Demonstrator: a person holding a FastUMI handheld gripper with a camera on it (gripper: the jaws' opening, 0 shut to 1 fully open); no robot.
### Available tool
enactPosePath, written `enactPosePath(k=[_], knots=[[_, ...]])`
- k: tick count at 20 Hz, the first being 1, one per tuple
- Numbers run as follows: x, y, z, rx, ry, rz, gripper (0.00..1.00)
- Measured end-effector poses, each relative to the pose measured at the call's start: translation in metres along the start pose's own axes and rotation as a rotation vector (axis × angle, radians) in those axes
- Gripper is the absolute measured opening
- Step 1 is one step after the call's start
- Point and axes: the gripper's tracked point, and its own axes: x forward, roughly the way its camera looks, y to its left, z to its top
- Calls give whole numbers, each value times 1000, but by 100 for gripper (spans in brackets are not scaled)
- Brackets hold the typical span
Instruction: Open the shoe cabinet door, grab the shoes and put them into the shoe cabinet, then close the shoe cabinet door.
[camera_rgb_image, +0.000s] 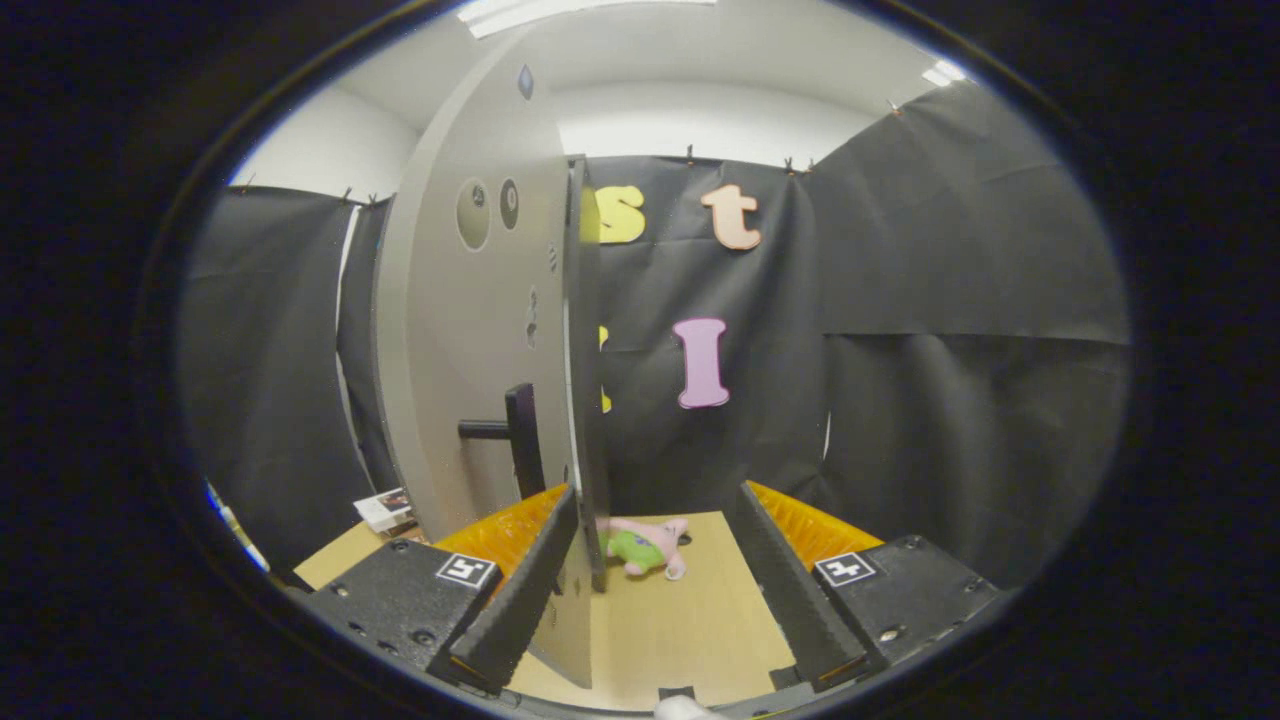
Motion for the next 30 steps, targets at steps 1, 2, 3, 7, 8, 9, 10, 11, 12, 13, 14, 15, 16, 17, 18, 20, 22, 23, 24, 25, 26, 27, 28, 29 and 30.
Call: enactPosePath(k=[1,2,3,7,8,9,10,11,12,13,14,15,16,17,18,20,22,23,24,25,26,27,28,29,30], knots=[[1,1,1,-6,-6,16,100],[2,2,1,-9,-5,33,100],[1,4,1,-4,-5,51,100],[4,18,-1,4,17,107,96],[3,22,-1,7,23,111,96],[2,27,-2,16,26,116,96],[0,33,-3,23,33,119,96],[-1,41,-4,28,35,122,96],[-3,48,-5,27,37,125,96],[-4,57,-5,28,38,125,96],[-5,65,-5,25,40,126,96],[-5,76,-5,23,39,128,96],[-6,86,-6,28,40,128,96],[-5,97,-6,32,38,131,96],[-4,109,-6,34,33,136,96],[3,131,-12,17,40,130,95],[10,155,-17,9,49,137,96],[15,168,-14,13,42,143,96],[20,181,-14,7,40,151,96],[25,194,-14,-5,35,162,96],[31,208,-13,-17,31,175,96],[37,223,-14,-24,30,194,96],[44,238,-17,-25,41,217,96],[48,252,-21,-20,53,242,96],[51,264,-21,-10,57,257,97]])
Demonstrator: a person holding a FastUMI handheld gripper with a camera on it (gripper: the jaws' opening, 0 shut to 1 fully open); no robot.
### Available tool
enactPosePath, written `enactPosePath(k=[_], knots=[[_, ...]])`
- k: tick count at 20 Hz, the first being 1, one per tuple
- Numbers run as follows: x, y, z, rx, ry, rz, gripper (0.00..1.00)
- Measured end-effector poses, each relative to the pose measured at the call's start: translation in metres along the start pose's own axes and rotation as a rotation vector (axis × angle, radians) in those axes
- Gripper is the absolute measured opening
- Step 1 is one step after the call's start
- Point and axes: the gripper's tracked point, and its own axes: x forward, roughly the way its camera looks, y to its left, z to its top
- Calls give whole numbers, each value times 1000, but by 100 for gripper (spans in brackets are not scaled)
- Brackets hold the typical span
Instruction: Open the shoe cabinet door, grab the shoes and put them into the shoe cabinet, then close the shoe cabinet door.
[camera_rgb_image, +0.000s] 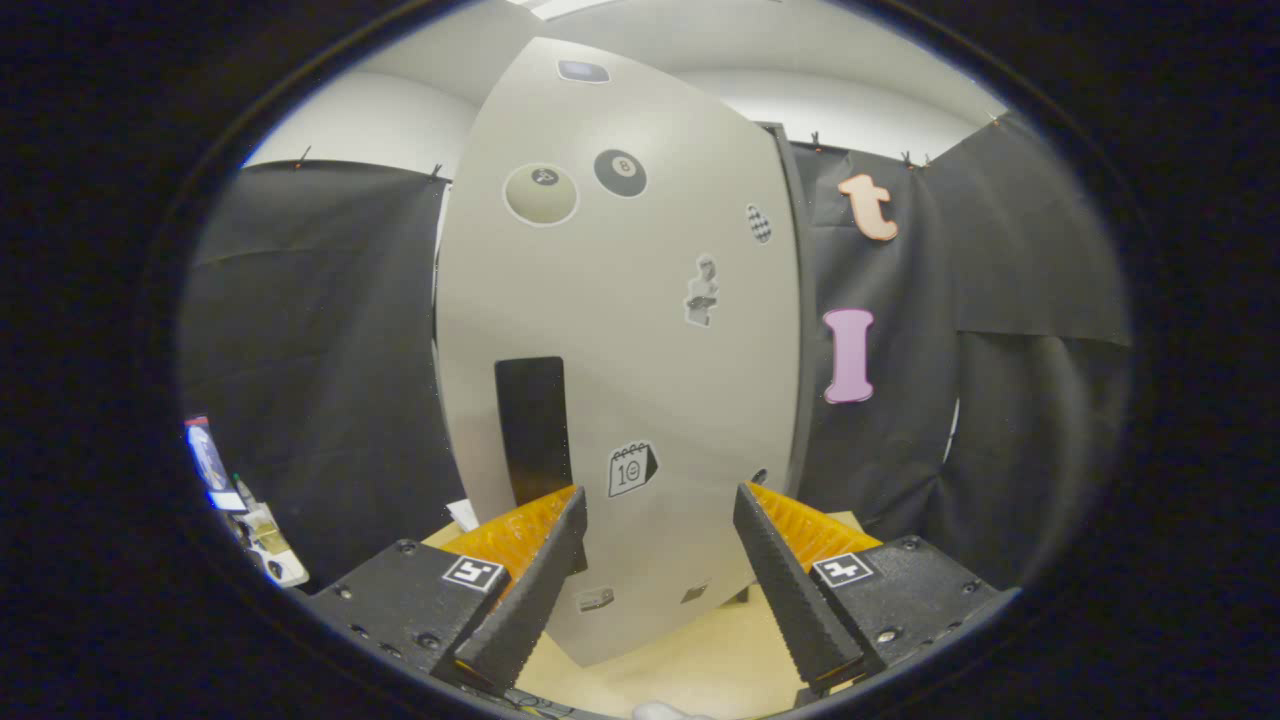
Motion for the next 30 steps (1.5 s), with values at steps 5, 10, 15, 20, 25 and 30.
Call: enactPosePath(k=[5,10,15,20,25,30], knots=[[2,19,2,-15,-2,12,99],[-4,10,-4,5,30,-23,99],[-24,-3,10,16,8,-93,99],[-61,-7,33,11,-30,-150,99],[-107,-18,48,-1,-66,-209,99],[-141,-30,44,11,-79,-263,99]])
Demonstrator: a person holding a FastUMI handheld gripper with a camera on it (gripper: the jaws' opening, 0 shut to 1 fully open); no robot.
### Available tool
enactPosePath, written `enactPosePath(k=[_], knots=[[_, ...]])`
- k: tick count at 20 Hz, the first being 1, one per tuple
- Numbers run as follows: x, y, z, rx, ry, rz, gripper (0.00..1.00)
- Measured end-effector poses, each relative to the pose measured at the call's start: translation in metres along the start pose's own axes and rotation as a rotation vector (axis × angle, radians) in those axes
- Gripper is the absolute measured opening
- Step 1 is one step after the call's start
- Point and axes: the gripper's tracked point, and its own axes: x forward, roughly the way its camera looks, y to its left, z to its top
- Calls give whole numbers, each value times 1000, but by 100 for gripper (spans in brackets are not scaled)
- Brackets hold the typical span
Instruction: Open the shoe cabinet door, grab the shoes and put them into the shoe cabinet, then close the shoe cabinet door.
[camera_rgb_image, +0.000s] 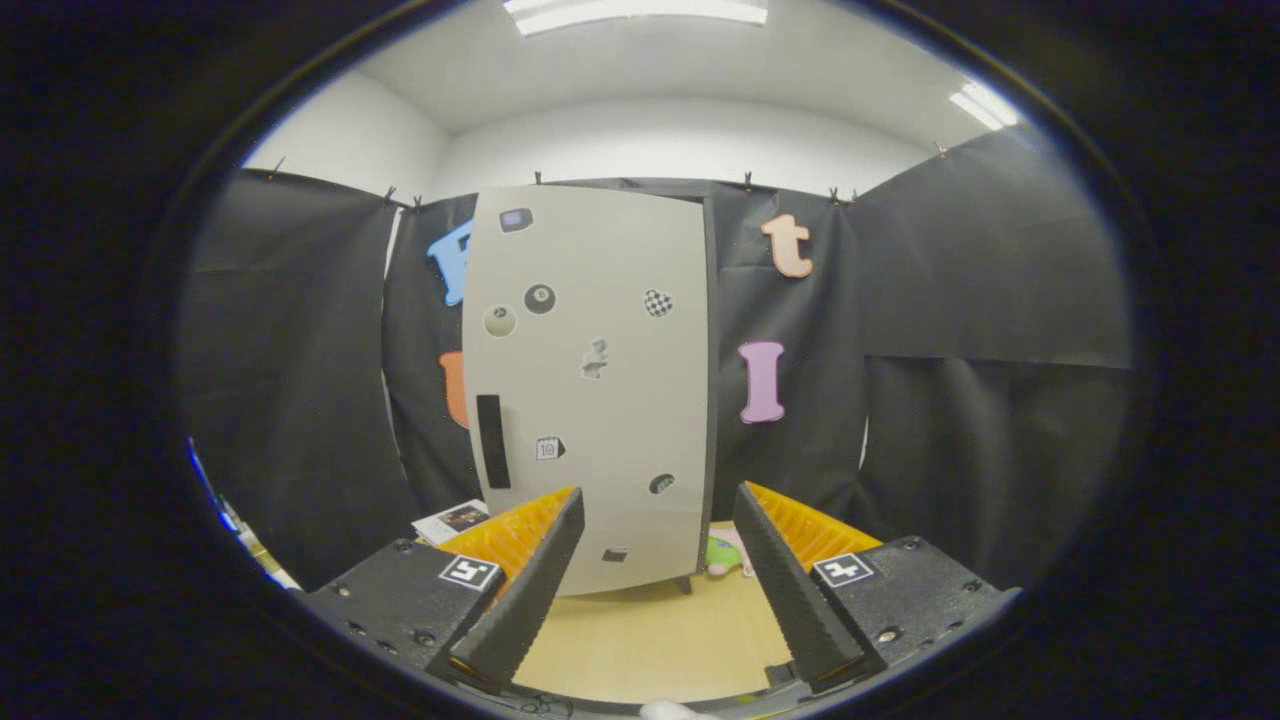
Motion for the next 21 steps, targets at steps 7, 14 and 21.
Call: enactPosePath(k=[7,14,21], knots=[[-28,-11,-4,-13,-17,-40,99],[-34,-14,-8,-6,-4,-40,99],[-34,-16,-13,-4,8,-42,99]])
